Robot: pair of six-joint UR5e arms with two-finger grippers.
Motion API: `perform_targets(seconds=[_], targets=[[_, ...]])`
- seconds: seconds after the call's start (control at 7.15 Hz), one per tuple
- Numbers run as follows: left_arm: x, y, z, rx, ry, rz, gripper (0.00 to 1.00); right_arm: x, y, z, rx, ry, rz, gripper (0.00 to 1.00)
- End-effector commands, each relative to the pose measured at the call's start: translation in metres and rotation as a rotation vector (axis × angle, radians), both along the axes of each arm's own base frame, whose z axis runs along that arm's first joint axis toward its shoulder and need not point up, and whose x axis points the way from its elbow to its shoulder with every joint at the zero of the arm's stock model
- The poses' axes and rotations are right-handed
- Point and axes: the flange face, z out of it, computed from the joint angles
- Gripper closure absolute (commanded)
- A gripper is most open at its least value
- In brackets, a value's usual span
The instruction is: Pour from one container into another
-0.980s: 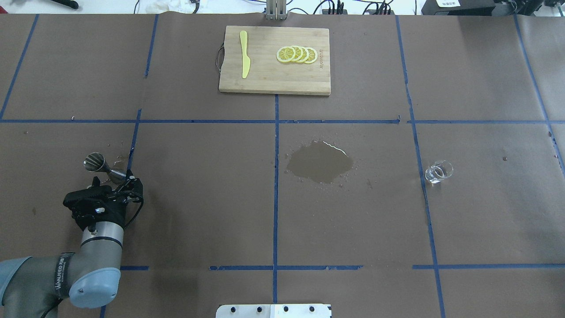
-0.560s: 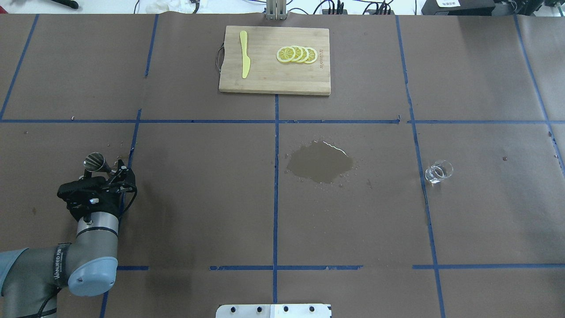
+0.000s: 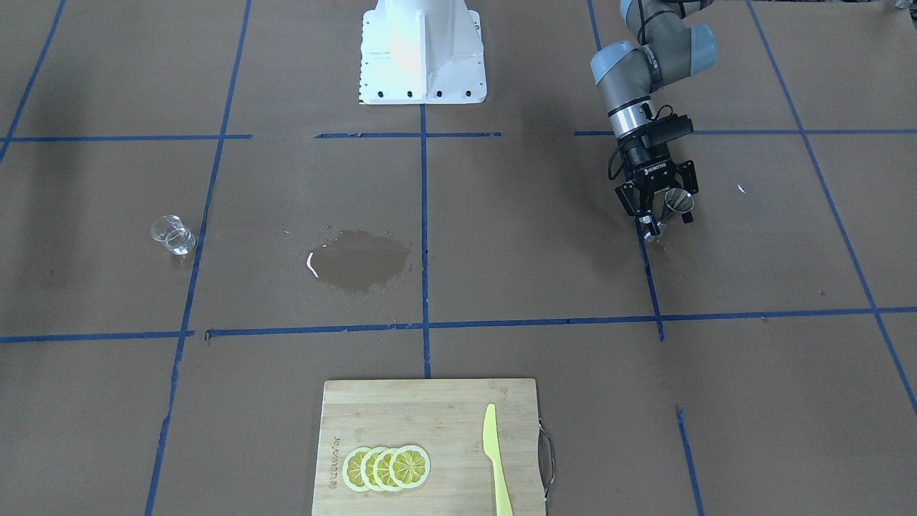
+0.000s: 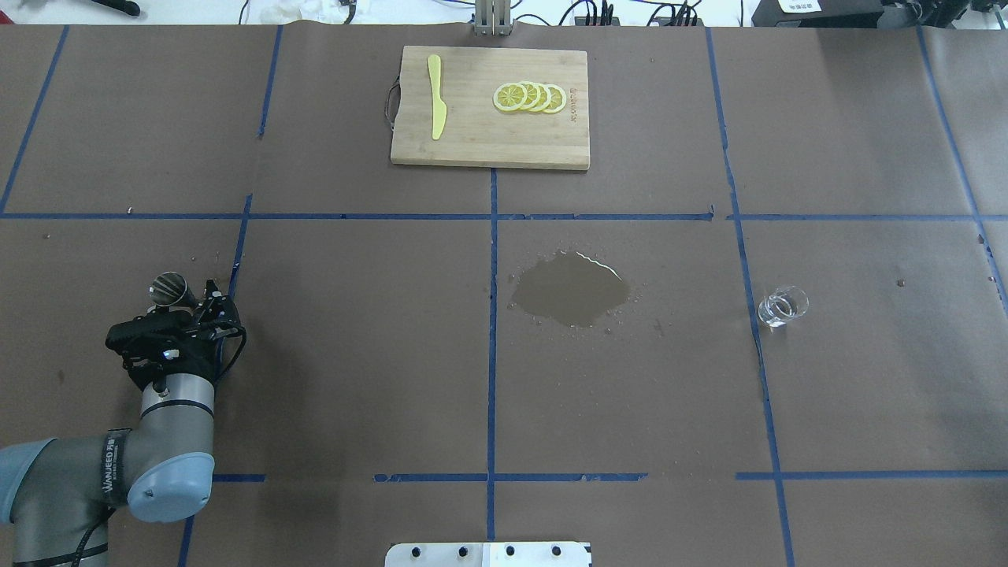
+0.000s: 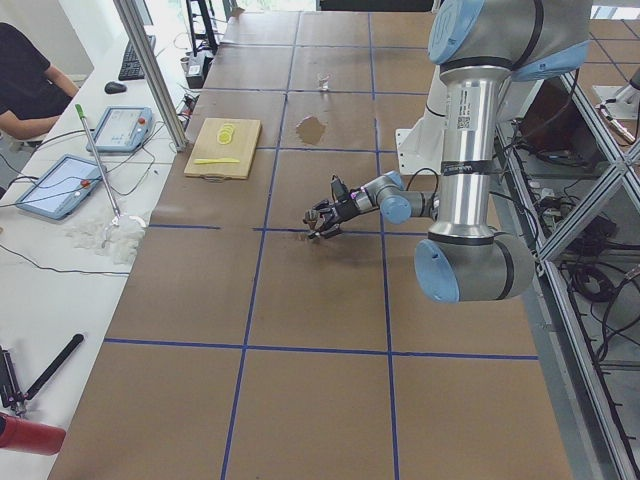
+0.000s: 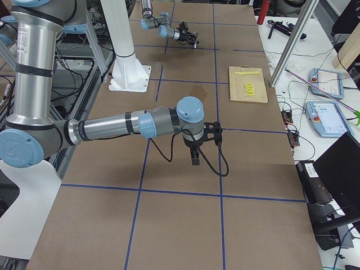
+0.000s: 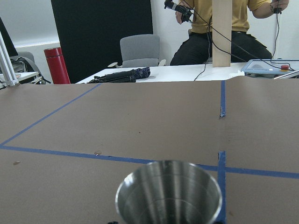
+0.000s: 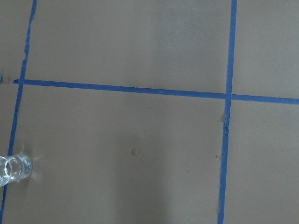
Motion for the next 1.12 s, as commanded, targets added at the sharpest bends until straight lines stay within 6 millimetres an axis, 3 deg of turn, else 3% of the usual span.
perform_targets(seconds=[0.0, 0.28, 0.7, 0.84, 0.98], targets=[[0.0058, -0.0015, -0.0036, 0.002, 0.008, -0.001, 0.42, -0.0007, -0.0002, -0.0008, 0.002, 0.0, -0.002, 0.0], [0.0072, -0.0017, -0.0036, 0.0, 0.013, -0.003, 0.55, -0.0007, -0.0001, -0.0006, -0.001, 0.0, -0.001, 0.0], [0.0078, -0.0026, 0.0023, -0.002, 0.004, -0.005, 0.55, -0.0007, -0.0001, -0.0006, 0.0, 0.0, -0.002, 0.0], [0.0073, -0.0033, 0.0023, -0.002, 0.004, -0.007, 0.66, -0.0007, -0.0001, -0.0006, -0.001, 0.0, -0.001, 0.0], [0.0056, -0.0046, -0.0015, -0.001, 0.016, -0.012, 1.0, -0.0007, -0.0001, -0.0006, -0.001, 0.0, -0.001, 0.0]])
